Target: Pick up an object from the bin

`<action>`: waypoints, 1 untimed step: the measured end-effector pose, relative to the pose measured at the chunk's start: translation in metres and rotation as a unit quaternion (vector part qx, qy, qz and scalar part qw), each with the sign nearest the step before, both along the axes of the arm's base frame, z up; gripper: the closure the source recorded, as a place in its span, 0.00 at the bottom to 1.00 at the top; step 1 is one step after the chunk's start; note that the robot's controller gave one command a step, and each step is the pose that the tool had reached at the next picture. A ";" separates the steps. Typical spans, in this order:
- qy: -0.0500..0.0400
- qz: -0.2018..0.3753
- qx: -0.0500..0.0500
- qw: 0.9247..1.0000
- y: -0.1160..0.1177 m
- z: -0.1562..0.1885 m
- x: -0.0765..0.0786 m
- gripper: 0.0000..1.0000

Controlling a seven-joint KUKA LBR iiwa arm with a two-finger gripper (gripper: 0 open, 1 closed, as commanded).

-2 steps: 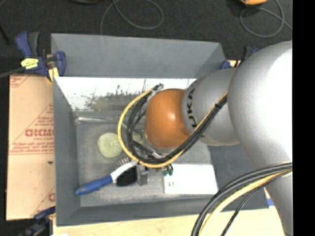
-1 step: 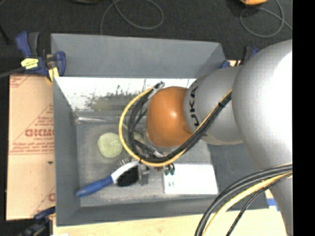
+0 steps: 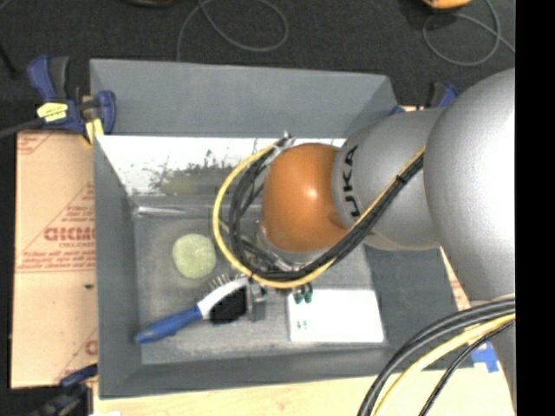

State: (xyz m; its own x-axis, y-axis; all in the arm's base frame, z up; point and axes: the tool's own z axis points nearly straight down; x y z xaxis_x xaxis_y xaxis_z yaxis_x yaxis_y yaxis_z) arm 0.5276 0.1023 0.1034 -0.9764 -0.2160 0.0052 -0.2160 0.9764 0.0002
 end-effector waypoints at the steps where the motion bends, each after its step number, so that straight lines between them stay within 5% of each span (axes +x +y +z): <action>1: -0.004 0.000 0.000 1.000 0.000 0.014 0.002 1.00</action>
Offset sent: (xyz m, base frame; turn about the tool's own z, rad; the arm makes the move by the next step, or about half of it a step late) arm 0.0001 0.0000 0.0399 0.0000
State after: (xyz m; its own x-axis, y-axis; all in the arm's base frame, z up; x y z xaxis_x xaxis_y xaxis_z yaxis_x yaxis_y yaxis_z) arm 0.5299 0.1026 0.1178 -0.9764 -0.2158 -0.0027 -0.2158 0.9764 -0.0007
